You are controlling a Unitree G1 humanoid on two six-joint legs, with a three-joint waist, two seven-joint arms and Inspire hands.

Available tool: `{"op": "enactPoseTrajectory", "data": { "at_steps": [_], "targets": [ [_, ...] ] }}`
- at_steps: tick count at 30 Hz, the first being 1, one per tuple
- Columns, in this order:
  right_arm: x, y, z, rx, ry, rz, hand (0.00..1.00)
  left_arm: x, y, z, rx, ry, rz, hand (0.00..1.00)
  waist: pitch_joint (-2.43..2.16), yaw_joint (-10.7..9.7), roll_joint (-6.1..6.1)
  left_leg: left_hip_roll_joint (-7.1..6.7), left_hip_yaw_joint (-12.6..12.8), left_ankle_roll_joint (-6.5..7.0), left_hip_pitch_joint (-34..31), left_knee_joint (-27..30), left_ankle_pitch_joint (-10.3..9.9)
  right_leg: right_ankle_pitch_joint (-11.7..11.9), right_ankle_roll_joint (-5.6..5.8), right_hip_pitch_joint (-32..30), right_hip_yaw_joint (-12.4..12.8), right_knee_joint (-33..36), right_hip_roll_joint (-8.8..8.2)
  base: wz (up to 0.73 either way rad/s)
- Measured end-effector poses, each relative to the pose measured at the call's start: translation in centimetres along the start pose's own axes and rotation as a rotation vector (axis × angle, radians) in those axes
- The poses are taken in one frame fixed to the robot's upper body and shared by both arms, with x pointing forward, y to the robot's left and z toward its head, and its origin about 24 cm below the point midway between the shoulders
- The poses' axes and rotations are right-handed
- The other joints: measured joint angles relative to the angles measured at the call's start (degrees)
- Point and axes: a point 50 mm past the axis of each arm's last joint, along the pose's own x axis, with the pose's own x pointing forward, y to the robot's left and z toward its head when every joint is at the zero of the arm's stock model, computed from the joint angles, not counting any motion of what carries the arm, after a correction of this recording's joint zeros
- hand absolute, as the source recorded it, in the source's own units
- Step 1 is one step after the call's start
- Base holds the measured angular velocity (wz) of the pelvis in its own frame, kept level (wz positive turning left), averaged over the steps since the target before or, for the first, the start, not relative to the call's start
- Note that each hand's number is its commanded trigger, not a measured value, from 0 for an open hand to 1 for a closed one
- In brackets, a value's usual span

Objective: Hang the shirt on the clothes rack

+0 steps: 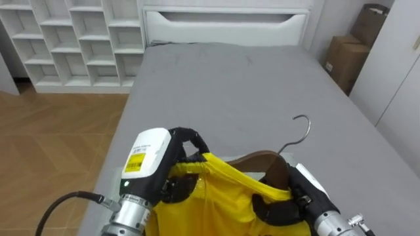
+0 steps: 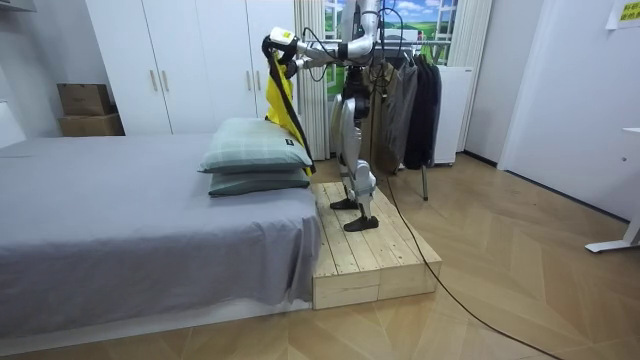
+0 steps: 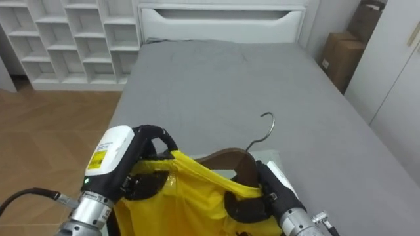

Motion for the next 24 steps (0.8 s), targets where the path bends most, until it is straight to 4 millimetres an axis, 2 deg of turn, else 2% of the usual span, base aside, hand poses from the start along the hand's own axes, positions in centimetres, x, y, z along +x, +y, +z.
{"op": "enactPoseTrajectory", "data": {
  "at_steps": [7,11,24],
  "targets": [
    [0.0,0.0,-0.1,0.009,0.003,-0.004,1.00,-0.1,0.2,-0.4,-0.100,0.039,0.020,0.00,0.10,0.2,0.11,0.09,0.7,-0.02,0.8,-0.4,0.0,0.0,0.00,0.4,0.7,0.0,0.12,-0.05],
    [0.0,0.0,-0.1,0.009,0.006,-0.002,1.00,-0.3,0.2,-0.6,-0.099,0.051,0.022,0.00,0.16,0.1,0.16,0.12,0.7,-0.03,0.9,-1.0,0.0,0.0,0.00,0.5,0.6,-0.2,0.21,0.00],
    [0.0,0.0,-0.3,-0.037,0.031,0.003,1.00,-2.4,-0.1,-2.4,-0.138,0.168,-0.005,0.00,0.18,-0.7,0.16,0.39,1.4,-0.06,0.4,-1.0,0.0,0.0,0.00,-0.3,1.6,-0.3,0.45,-0.02]
  ]
}}
